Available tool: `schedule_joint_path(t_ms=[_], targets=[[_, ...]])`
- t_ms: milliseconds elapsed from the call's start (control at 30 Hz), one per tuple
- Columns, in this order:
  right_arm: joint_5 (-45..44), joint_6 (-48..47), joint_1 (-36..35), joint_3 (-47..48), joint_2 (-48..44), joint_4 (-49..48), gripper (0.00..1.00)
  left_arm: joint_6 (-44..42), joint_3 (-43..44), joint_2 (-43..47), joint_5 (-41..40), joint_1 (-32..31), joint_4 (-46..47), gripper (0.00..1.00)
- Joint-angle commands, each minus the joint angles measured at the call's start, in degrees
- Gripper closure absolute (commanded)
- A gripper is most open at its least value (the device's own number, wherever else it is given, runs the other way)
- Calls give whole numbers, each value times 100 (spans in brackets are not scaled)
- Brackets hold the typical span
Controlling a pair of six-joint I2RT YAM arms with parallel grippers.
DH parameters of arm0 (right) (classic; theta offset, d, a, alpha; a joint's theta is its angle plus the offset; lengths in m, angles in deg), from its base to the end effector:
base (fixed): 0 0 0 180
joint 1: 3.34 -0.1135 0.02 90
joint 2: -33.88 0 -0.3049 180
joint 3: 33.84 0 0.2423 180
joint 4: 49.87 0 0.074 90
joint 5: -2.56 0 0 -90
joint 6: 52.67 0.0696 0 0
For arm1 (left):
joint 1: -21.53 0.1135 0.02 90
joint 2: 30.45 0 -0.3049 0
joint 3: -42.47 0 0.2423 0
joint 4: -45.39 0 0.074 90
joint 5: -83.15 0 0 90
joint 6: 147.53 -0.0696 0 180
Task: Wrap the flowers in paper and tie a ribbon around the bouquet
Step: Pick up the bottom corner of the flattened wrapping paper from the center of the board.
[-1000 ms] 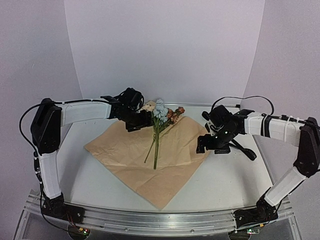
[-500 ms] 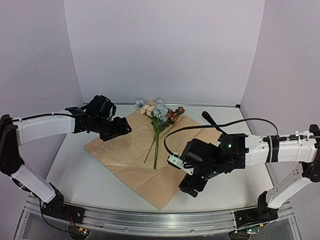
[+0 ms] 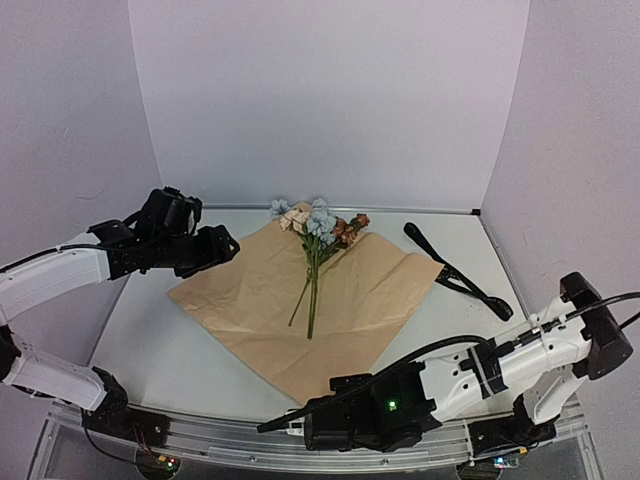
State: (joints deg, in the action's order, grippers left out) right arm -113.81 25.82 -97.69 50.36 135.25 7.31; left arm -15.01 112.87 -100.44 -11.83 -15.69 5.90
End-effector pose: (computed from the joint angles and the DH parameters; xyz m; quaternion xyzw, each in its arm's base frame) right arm 0.0044 0.3497 0.2096 -0.7509 0.6062 -0.0818 0.2489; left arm 0.2180 -0.1580 0.3114 -0.0604 0.9002 -0.2452 0.3548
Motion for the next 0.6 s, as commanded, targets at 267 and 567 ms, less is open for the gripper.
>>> schedule_joint_path(t_ms=[267,567], targets=[[-940,-746,-338,577,830,-718,29,-70,-1,241,-209,122,-139,19],[-1160,-1156,-324,597,1067,-1063,63,-160,14,222,-119,228,-139,19]])
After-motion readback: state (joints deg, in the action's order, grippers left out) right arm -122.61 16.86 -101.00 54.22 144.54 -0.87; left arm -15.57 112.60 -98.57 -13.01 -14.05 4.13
